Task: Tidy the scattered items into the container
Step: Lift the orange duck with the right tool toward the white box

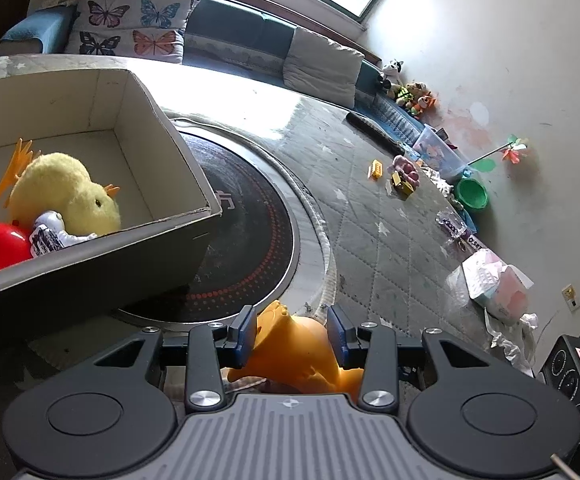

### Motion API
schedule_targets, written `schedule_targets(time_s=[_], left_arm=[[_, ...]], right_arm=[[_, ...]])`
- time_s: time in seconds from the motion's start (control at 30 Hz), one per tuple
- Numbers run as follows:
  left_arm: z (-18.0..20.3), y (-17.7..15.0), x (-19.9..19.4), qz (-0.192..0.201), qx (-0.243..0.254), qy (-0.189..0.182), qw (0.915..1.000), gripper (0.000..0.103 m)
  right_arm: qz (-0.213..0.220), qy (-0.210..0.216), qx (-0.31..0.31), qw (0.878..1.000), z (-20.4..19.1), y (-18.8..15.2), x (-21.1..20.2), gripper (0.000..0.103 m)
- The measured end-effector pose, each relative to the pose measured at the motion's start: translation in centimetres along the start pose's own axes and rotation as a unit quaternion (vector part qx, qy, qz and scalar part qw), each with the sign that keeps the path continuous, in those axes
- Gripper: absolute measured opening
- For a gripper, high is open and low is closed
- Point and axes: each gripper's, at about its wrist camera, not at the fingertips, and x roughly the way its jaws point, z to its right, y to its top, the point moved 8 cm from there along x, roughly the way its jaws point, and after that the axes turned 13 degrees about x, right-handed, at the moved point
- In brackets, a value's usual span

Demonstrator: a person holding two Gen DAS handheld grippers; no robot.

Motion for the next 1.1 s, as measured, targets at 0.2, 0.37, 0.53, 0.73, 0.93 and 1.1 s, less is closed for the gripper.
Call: schedule_targets(time_s=[0.2, 0.37, 0.53, 0.73, 0.93, 1.1], left_arm=[[0.0, -0.1, 0.0, -0.001, 0.014, -0.012, 0.9998, 0.043], [-0.1, 0.0, 0.2, -0.006, 0.021, -0.021, 0.9995, 0.044], [0.3, 0.1, 0.2, -0.012, 0.031, -0.014, 0.9993, 0.044], [0.6, 0.0, -0.1, -0.018, 0.048, -0.005, 0.9987, 0.044], [0.5, 0.0, -0.1, -0.020, 0.051, -0.010, 0.9985, 0.045], [0.3, -0.2, -0.1, -0.021, 0.043, -0.011, 0.9988, 0.046]], right_arm=[[0.001, 0.008, 0.008, 1.000, 0.9, 0.2, -0.3, 0.055], [0.003, 0.010, 0.012, 1.000, 1.0, 0.2, -0.3, 0.055], [0.003, 0.013, 0.014, 1.000, 1.2, 0.1, -0.5, 0.055], [0.004, 0.012, 0.012, 1.000, 1.0, 0.0, -0.4, 0.055], [0.005, 0.007, 0.006, 1.000, 0.7, -0.1, -0.3, 0.055], [0.005, 0.003, 0.000, 1.000, 0.5, -0.1, -0.2, 0.055]])
